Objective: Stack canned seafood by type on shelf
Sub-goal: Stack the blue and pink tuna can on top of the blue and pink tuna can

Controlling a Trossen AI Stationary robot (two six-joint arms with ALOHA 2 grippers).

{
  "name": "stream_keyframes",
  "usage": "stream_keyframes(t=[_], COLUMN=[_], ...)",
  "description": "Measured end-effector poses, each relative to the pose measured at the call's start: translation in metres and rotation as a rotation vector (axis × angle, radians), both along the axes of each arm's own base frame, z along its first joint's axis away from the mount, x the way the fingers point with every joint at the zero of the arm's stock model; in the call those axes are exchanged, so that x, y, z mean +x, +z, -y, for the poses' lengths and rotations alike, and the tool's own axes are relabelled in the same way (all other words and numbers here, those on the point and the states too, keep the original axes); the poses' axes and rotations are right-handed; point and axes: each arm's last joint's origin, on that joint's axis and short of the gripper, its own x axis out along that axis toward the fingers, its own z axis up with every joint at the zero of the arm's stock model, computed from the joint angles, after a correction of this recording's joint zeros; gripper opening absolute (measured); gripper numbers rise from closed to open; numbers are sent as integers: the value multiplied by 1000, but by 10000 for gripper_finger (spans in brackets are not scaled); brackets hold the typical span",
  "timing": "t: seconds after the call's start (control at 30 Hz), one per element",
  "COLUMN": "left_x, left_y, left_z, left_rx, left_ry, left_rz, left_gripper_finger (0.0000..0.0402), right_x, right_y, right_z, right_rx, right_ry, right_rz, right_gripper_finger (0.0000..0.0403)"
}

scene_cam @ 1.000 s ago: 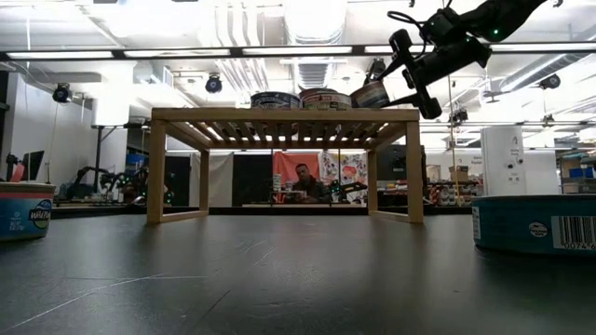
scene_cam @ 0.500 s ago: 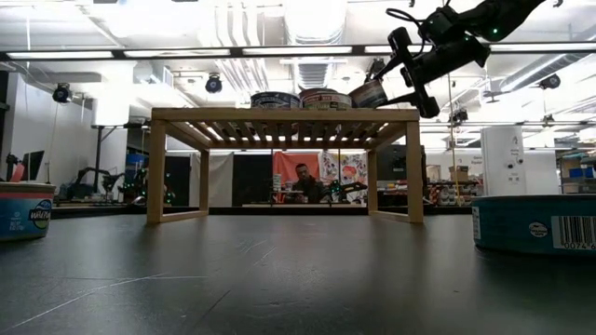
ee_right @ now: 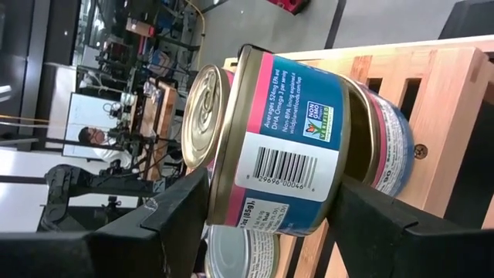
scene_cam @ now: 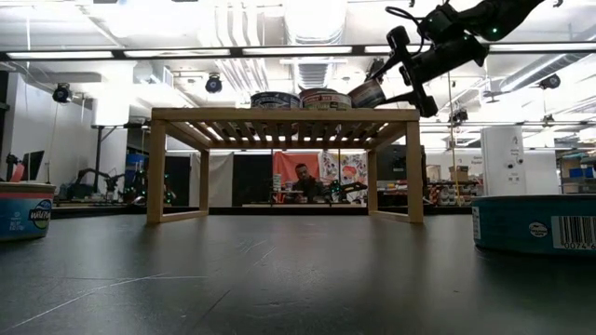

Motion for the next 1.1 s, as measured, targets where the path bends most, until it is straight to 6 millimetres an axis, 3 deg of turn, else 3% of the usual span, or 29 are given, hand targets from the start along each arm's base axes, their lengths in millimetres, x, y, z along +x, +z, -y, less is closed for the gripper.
stream_keyframes(t=[1.1], left_x=[0], left_y=[0], left_z=[0], left_rx=[-7], left_ry=[0], left_rz=[3], left_gripper_finger=[1], right_x=[5], right_y=[-1], right_z=[-5], right_rx=[-6], right_ry=[0], right_rz=[-16], right_gripper_finger=[238])
